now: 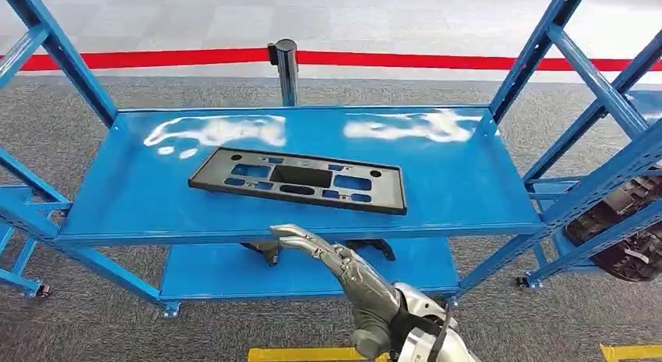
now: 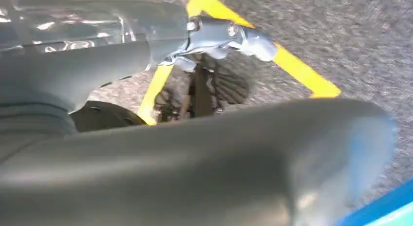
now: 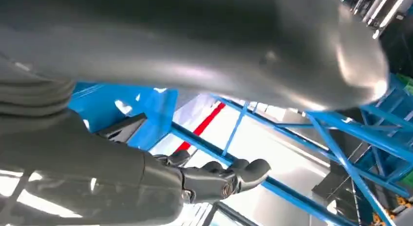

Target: Take the parts from the cabinet and place them on the table.

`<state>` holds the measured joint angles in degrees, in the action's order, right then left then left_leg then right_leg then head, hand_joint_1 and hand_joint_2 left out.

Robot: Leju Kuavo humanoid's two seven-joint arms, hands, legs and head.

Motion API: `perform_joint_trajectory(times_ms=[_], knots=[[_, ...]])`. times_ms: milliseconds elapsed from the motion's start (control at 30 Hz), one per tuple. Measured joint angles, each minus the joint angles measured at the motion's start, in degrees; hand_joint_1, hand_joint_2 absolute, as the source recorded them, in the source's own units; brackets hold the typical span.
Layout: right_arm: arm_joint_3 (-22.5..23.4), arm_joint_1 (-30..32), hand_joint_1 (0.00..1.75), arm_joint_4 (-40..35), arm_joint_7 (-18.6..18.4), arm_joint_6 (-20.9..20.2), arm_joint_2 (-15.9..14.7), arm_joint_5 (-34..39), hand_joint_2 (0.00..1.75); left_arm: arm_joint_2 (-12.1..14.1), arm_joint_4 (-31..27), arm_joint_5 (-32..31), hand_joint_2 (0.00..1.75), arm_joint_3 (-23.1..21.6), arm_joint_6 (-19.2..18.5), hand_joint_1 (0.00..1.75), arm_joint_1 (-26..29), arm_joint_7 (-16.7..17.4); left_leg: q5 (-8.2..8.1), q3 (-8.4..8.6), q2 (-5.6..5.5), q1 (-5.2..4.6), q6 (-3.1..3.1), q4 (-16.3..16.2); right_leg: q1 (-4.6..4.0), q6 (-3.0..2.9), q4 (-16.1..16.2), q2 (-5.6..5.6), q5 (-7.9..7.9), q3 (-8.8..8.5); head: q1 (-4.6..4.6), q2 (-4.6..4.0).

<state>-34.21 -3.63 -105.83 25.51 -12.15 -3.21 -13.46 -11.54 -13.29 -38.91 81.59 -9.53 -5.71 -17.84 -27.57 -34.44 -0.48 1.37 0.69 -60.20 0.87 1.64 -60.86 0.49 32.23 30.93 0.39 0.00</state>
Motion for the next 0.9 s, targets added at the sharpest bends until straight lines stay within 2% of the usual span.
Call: perform_joint_trajectory(times_ms=[33,67,100,133,167,200,267,300,333,433,467,500,533,600,633,667,700,733,767,800,833,867,900], knots=[[0.0,-0.1,0.0,0.0,0.0,0.0,0.0,0.0,0.0,0.0,0.0,0.0,0.0,0.0,0.0,0.0,0.0,0.0,-0.19,0.09,0.08,0.0,-0.28,0.0,-0.01,0.02,-3.8,0.0,1.79,2.15,0.0,0.0],[0.0,0.0,0.0,0.0,0.0,0.0,0.0,0.0,0.0,0.0,0.0,0.0,0.0,-0.1,0.0,0.0,0.0,0.0,-0.38,0.17,0.12,-0.05,-0.49,0.0,0.0,0.0,-8.8,0.0,3.81,5.12,-0.02,0.0],[0.0,0.0,0.0,0.2,0.0,0.0,-0.1,0.0,0.0,0.0,0.0,0.0,0.0,-0.1,0.0,0.0,0.0,0.0,-0.57,0.28,0.11,-0.09,-0.61,0.0,-0.01,0.01,-13.2,0.0,4.98,7.87,-0.02,0.0],[0.0,0.0,0.0,0.2,0.0,0.0,-0.1,0.0,0.0,0.0,0.0,0.0,0.0,-0.2,0.0,0.0,0.0,0.0,-0.82,0.49,0.06,-0.11,-0.65,0.0,0.0,0.01,-15.9,0.0,4.91,10.08,-0.02,0.0],[0.0,0.0,0.0,0.3,0.0,0.0,-0.2,0.0,0.0,0.0,0.0,0.0,0.0,-0.2,0.0,0.0,0.0,0.0,-1.12,0.89,-0.04,-0.1,-0.62,0.0,-0.01,-0.01,-15.4,0.0,3.31,10.52,-0.02,0.0],[0.0,0.0,0.0,0.3,0.0,0.0,-0.2,0.0,0.0,0.0,0.0,0.0,0.0,-0.2,0.0,0.0,0.1,0.0,-1.47,1.37,-0.16,-0.1,-0.6,0.0,-0.01,-0.03,-12.5,0.0,0.67,9.78,0.0,0.0],[0.0,0.0,0.0,0.3,0.0,0.0,-0.3,0.0,0.0,0.0,0.0,0.0,0.0,-0.3,0.0,0.0,0.0,0.0,-2.33,2.74,-0.33,-0.09,-0.22,0.0,-0.04,-0.3,-2.2,-0.02,-5.91,5.94,0.0,0.0],[0.1,0.0,0.0,0.4,0.0,0.0,-0.3,0.0,0.0,0.0,0.0,0.0,0.0,-0.3,0.0,0.0,0.1,0.0,-2.63,3.03,-0.34,-0.11,0.07,0.2,-0.15,-0.5,-0.2,-0.08,-5.91,4.89,0.0,0.0],[0.1,-0.1,0.0,0.5,0.0,0.1,-0.4,0.0,0.0,0.0,0.0,0.0,0.0,-0.3,0.0,0.0,-0.1,-0.1,-2.83,2.94,-0.37,-0.42,0.42,0.0,-0.59,-0.56,1.0,-0.09,-5.5,4.55,0.09,0.0],[0.1,-0.1,0.0,0.5,-0.1,0.3,-0.5,-0.1,0.0,0.0,0.0,0.0,0.0,-0.4,0.0,0.0,-0.1,-0.1,-2.95,3.55,-0.19,-0.34,1.33,1.2,-0.75,-1.28,1.0,0.02,-4.93,4.57,0.04,0.0],[0.1,-0.1,0.0,0.5,-0.2,0.3,-0.5,-0.3,0.0,0.0,0.0,0.0,0.0,-0.4,0.0,0.0,-0.2,-0.2,-3.28,3.9,-0.25,-0.39,1.79,1.1,-0.16,-1.63,1.6,0.02,-4.98,3.91,0.02,0.0],[0.1,-0.2,0.0,0.5,-0.2,0.4,-0.5,-0.4,0.0,0.0,0.0,-0.1,0.0,-0.5,-0.1,0.0,-0.2,-0.2,-3.65,3.81,0.01,-0.35,1.87,-0.1,-0.15,-1.95,1.9,0.0,-4.8,3.26,-0.02,0.0],[0.1,-0.4,0.0,0.5,-0.2,0.4,-0.5,-0.4,0.0,0.0,0.0,-0.1,0.0,-0.5,-0.1,0.0,-0.2,-0.3,-4.93,2.54,0.02,-0.38,1.9,-2.8,-0.14,-2.4,1.9,-0.13,-4.53,2.85,-0.02,0.0],[0.1,-0.6,0.0,0.8,-0.3,0.5,-0.5,-0.5,0.0,0.0,0.0,-0.1,0.0,-0.5,-0.1,0.0,-0.1,-0.3,-9.05,-2.98,0.01,-0.39,2.02,-13.1,-0.27,-2.85,1.9,-0.16,-3.99,2.19,-0.04,0.0],[0.1,-0.6,0.0,1.0,-0.5,0.5,-0.5,-0.5,0.0,0.0,0.0,-0.1,0.0,-0.5,-0.1,0.0,0.0,-0.3,-9.71,-5.22,0.01,-0.41,2.05,-16.8,-0.32,-2.91,1.9,-0.14,-3.72,1.92,-0.04,0.0],[0.1,-0.6,0.0,1.1,-0.5,0.5,-0.5,-0.6,0.0,0.0,0.0,-0.1,0.0,-0.5,0.0,0.0,0.0,-0.2,-9.04,-6.36,0.01,-0.4,2.07,-17.8,-0.31,-2.87,1.9,-0.08,-3.48,1.57,-0.04,0.0],[0.1,-0.6,0.0,1.3,-0.7,0.5,-0.5,-0.7,0.0,0.0,0.0,-0.2,0.0,-0.5,0.0,0.0,0.0,-0.2,-7.02,-6.11,0.01,-0.39,2.04,-16.1,-0.29,-2.75,1.9,0.01,-3.15,1.07,-0.04,0.0],[0.1,-0.6,0.0,1.5,-0.8,0.5,-0.5,-0.9,0.0,0.0,0.0,-0.4,0.0,-0.5,0.0,0.0,0.0,-0.2,-4.0,-4.8,0.02,-0.37,1.99,-11.9,-0.23,-2.53,1.9,0.09,-2.74,0.47,-0.04,0.0],[0.1,-0.7,0.0,1.6,-0.9,0.6,-0.5,-1.0,0.0,0.0,0.0,-0.6,0.0,-0.5,0.0,0.0,0.0,-0.1,-0.61,-2.8,0.03,-0.36,1.95,-6.5,-0.19,-2.3,1.8,0.09,-2.26,-0.28,-0.04,0.0],[0.1,-0.8,0.0,1.7,-1.1,0.8,-0.5,-1.3,0.0,0.0,0.0,-0.8,0.0,-0.7,0.1,0.0,0.0,-0.1,1.87,-1.23,0.06,-0.35,1.84,-1.7,-0.2,-1.98,1.9,0.08,-1.75,-0.58,-0.02,0.0],[0.1,-1.1,0.0,1.9,-1.3,1.0,-0.5,-1.6,0.0,0.0,0.0,-1.0,0.0,-0.7,0.1,0.0,0.0,-0.1,1.12,-0.93,0.01,-0.47,1.79,-1.0,-0.73,-1.56,1.4,0.09,-1.36,-0.5,-0.02,-0.02],[0.1,-1.4,0.0,2.1,-1.5,1.2,-0.5,-2.0,0.0,0.0,0.0,-1.2,0.0,-0.8,0.1,0.0,0.0,-0.2,0.81,-0.95,-0.06,-0.47,1.34,-0.5,-0.72,-1.51,1.5,0.09,-1.43,-0.18,-0.02,0.0],[0.1,-1.7,0.0,2.2,-1.7,1.4,-0.5,-2.4,0.0,0.0,0.0,-1.3,0.0,-0.9,0.0,0.0,0.0,-0.3,0.96,-1.0,-0.11,-0.35,1.37,-0.2,-0.79,-1.64,1.5,0.08,-1.31,-0.21,-0.02,0.0]])
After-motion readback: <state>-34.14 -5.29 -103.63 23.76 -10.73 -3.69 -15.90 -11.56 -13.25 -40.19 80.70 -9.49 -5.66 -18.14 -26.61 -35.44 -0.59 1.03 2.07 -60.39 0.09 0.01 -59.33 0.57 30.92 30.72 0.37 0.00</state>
